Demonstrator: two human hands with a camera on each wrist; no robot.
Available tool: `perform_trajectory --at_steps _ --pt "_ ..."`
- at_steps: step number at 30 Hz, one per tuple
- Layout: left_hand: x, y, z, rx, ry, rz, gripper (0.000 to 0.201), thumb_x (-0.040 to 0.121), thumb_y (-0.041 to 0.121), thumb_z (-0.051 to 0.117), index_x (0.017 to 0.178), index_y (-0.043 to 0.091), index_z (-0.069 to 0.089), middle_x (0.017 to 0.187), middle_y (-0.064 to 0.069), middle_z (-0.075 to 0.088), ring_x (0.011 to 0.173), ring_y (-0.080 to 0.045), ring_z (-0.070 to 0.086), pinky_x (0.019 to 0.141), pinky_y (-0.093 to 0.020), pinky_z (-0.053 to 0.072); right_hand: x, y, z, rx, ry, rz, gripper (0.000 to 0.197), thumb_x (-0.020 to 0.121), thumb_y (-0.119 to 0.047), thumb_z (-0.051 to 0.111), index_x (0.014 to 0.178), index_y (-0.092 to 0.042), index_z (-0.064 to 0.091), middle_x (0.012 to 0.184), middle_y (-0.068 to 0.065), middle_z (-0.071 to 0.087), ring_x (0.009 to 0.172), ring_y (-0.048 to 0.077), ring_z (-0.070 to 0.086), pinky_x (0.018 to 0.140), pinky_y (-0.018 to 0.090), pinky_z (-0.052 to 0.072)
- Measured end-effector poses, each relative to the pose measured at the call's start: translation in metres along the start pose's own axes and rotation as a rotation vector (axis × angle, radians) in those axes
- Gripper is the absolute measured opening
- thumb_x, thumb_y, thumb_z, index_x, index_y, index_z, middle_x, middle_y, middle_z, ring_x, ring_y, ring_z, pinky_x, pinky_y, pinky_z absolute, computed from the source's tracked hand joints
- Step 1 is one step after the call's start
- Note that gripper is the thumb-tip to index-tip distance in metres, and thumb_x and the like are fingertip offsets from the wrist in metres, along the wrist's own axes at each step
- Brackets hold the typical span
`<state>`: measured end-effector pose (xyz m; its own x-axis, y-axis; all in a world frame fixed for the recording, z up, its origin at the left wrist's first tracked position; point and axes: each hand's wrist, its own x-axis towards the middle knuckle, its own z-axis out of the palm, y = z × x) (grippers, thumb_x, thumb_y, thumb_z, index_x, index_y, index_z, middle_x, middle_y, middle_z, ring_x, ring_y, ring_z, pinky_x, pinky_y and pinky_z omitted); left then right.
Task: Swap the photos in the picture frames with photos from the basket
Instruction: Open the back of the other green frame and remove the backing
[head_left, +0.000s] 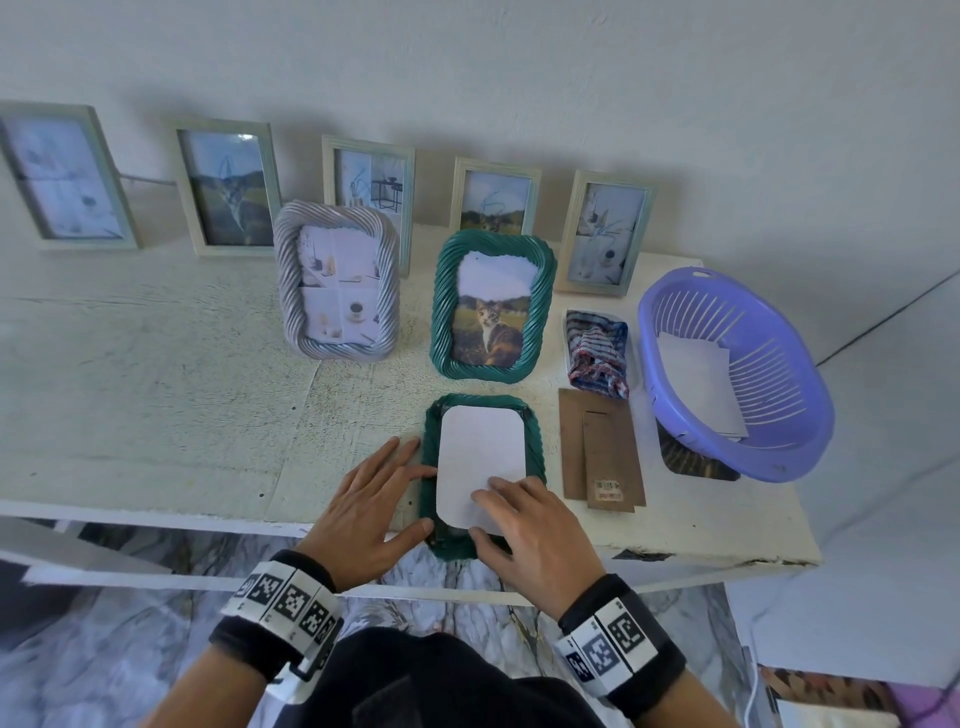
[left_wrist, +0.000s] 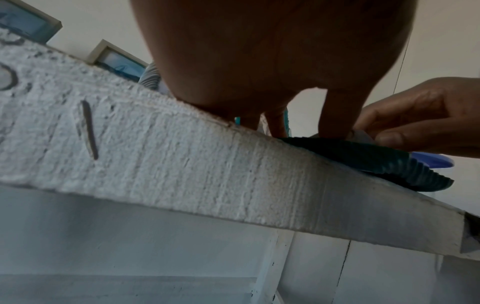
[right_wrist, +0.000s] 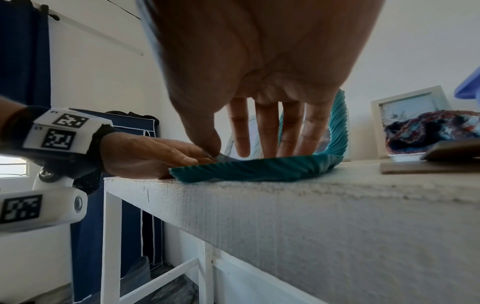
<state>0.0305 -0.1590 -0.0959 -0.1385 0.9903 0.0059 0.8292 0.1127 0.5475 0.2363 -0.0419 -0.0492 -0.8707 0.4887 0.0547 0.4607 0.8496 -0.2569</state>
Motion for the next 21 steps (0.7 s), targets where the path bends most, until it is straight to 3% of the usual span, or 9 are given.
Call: perform_trajectory --at_steps 7,12,15,21 --pt "0.000 0.001 0.000 0.027 0.023 0.000 0.060 0.088 0.062 0.037 0.141 0.033 0.040 0.162 0.013 0.005 0.149 -0.004 -0.008 0.118 -0.032 0.009 -0.002 -0.004 -0.010 0.133 0.092 -0.003 0.021 0.095 -0.026 0.043 0.105 -0.016 0.058 0.097 -0.004 0.065 0.083 0.020 0.054 0.063 0.034 0.050" --pt "0.000 0.001 0.001 0.018 0.045 0.013 0.055 0.089 0.062 0.039 0.137 0.035 0.043 0.162 0.013 0.008 0.149 -0.005 -0.005 0.116 -0.033 0.012 -0.003 -0.006 -0.018 0.147 0.216 0.058 0.030 0.094 -0.020 0.038 0.114 -0.014 0.060 0.083 -0.004 0.063 0.074 0.014 0.057 0.054 0.024 0.049" --pt "0.000 0.000 0.001 0.013 0.051 0.017 0.051 0.090 0.061 0.041 0.135 0.038 0.043 0.162 0.013 0.009 0.150 -0.006 -0.003 0.116 -0.034 0.013 -0.001 -0.008 -0.030 0.101 0.330 0.119 0.033 0.088 -0.017 0.039 0.111 -0.010 0.062 0.067 -0.004 0.056 0.059 0.012 0.050 0.047 0.018 0.035" --pt "0.000 0.000 0.002 -0.009 0.060 0.019 0.049 0.089 0.061 0.041 0.133 0.040 0.045 0.162 0.012 0.011 0.150 -0.007 -0.002 0.117 -0.037 0.013 -0.001 -0.002 -0.043 0.144 0.521 0.206 0.020 0.086 -0.008 0.050 0.103 -0.007 0.061 0.064 -0.001 0.053 0.052 0.013 0.045 0.049 0.018 0.034"
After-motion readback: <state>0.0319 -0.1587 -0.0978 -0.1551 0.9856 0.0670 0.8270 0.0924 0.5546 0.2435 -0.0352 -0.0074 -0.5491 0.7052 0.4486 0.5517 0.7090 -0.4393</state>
